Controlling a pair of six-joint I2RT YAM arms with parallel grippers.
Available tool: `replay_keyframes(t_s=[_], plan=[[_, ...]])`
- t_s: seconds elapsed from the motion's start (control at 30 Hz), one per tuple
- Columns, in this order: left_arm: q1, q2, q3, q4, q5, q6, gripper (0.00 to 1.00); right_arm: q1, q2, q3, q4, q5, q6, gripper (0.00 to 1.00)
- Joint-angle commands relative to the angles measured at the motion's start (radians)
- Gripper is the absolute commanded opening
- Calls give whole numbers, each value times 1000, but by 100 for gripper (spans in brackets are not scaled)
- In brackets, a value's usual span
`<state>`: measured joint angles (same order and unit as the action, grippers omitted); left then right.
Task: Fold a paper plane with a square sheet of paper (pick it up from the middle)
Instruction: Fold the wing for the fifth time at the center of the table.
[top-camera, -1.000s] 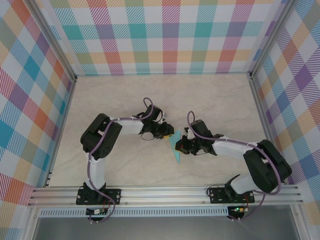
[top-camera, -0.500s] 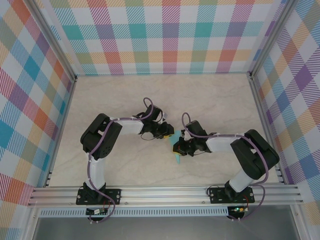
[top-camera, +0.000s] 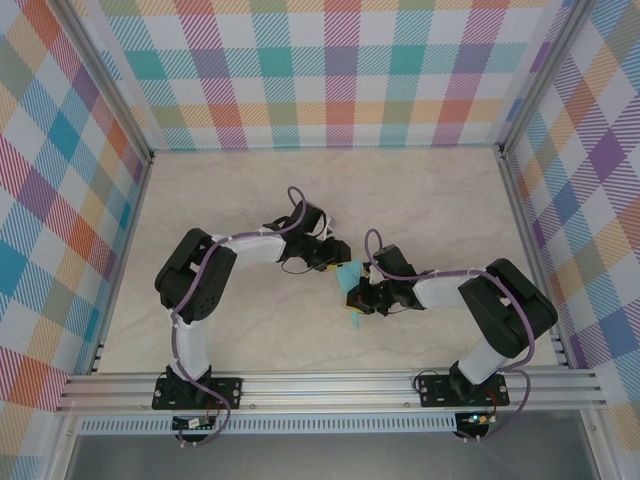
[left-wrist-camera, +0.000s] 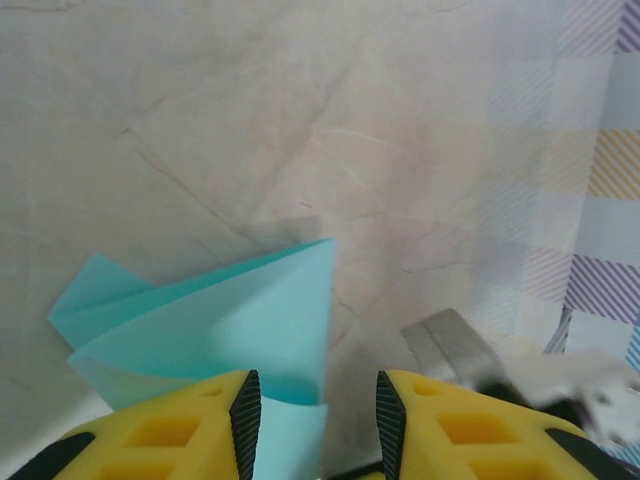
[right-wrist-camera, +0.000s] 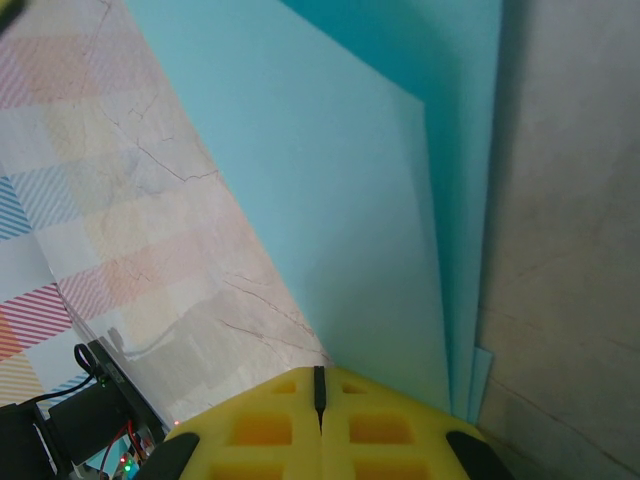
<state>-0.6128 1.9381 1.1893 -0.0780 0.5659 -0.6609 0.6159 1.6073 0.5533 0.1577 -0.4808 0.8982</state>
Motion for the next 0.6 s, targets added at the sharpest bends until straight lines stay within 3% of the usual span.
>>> replay_keyframes(t_s=[0.0,0.4,0.57], plan=[[2,-88,-14,-5,8,9,39,6,43,-30,-66,37,-9,0],[-46,-33,-97,132,61,-47,36,7,46,-31,-62,39,-2,0],[-43,12,-79,109,-2,-18,34,6,40,-44,-70,37,-7,0]])
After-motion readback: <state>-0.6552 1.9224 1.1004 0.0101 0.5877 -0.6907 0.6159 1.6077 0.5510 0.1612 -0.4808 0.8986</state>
